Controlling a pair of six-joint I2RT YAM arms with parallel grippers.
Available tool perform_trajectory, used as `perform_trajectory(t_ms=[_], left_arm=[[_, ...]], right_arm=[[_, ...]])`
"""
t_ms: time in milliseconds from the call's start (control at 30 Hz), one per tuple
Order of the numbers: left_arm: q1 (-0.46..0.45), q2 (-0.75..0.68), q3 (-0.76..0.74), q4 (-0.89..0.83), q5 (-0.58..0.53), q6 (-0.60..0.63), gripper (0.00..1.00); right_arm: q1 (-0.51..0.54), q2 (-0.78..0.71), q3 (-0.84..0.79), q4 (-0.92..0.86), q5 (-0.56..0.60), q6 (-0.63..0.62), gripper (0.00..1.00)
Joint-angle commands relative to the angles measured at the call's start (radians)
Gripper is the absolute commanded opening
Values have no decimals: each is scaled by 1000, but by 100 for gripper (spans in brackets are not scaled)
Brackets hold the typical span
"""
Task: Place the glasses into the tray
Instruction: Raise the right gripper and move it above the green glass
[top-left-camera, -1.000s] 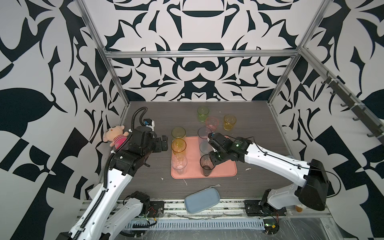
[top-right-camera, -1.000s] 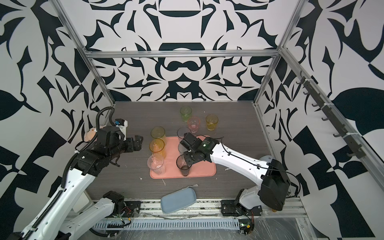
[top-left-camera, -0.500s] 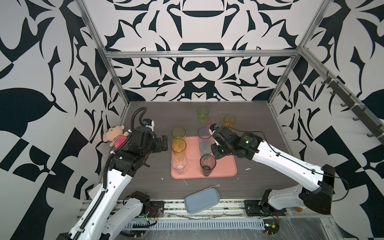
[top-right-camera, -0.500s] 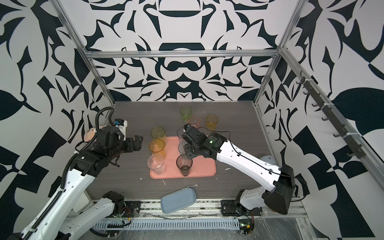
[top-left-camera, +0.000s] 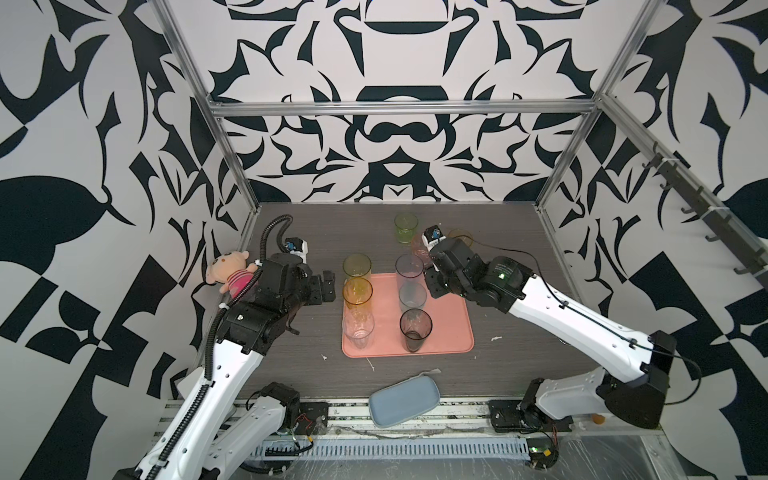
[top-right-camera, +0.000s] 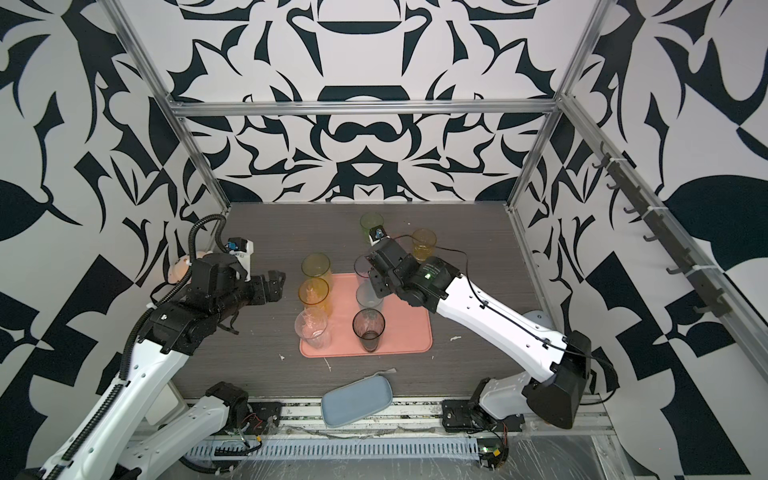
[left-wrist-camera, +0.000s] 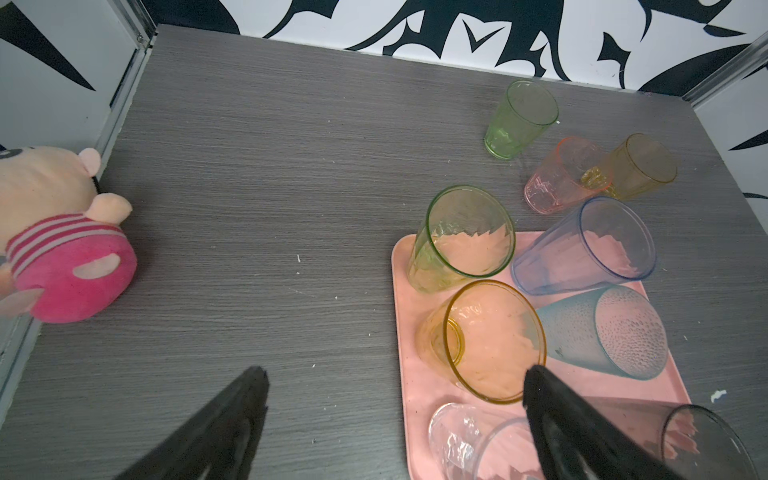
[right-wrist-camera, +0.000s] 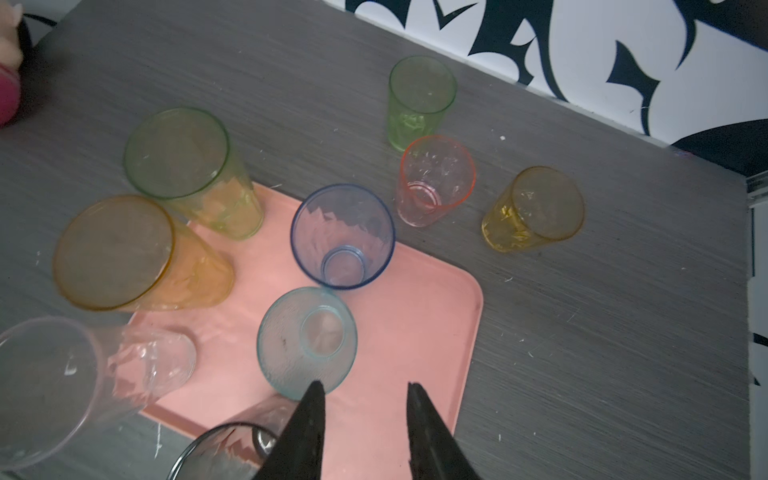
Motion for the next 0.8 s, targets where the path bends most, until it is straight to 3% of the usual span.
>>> perform_trajectory(t_ms=[0,400,767], left_arm=[[1,-9,-17,7,-6,-10,99],[0,10,-11,3,-41,-3,99],[1,29,-9,0,-64,1,100]], right_arm=[[-69,18,45,86,50,-44,37],[-325,151,73,234,-116,-113,48],[-414,366,253,220,-217,-108,57]])
